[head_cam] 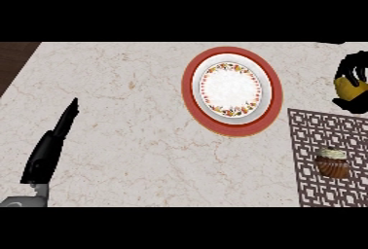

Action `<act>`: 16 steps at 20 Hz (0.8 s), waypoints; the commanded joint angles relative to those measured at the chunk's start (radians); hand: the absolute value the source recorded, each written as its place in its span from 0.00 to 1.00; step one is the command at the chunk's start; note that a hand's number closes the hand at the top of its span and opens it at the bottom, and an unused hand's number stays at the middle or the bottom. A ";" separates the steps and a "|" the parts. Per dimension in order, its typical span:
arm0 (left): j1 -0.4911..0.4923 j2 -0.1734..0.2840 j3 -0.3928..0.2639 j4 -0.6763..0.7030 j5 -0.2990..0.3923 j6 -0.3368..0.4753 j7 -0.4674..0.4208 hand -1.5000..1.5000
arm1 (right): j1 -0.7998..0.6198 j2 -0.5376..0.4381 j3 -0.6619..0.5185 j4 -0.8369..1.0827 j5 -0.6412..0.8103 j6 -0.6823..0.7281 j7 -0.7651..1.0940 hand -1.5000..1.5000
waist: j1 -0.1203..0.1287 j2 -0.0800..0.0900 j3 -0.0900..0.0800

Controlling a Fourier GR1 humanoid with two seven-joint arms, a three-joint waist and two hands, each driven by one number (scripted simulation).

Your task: Pick the lemon from the placemat and place it in the plate

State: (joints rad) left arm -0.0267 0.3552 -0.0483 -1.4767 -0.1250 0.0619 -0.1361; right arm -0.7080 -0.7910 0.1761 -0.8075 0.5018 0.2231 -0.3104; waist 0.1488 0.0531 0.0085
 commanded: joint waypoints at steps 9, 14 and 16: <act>-0.002 0.009 0.028 0.025 0.003 0.001 0.013 0.50 | -0.207 0.019 -0.166 0.216 -0.094 -0.138 -0.500 1.00 | -0.058 -0.021 -0.002; 0.016 0.023 0.052 0.040 0.016 -0.012 -0.002 0.50 | -0.336 0.045 -0.155 0.304 -0.107 0.031 -0.626 1.00 | -0.069 -0.029 -0.006; 0.043 0.004 0.049 0.022 0.002 0.015 -0.010 0.50 | -0.392 0.060 -0.162 0.353 -0.101 0.043 -0.641 1.00 | -0.073 -0.032 -0.007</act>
State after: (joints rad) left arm -0.0020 0.3579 -0.0141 -1.4523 -0.1209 0.0682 -0.1279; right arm -1.0108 -0.7490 0.0253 -0.5241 0.4098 0.2001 -0.8705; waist 0.0838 0.0255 0.0034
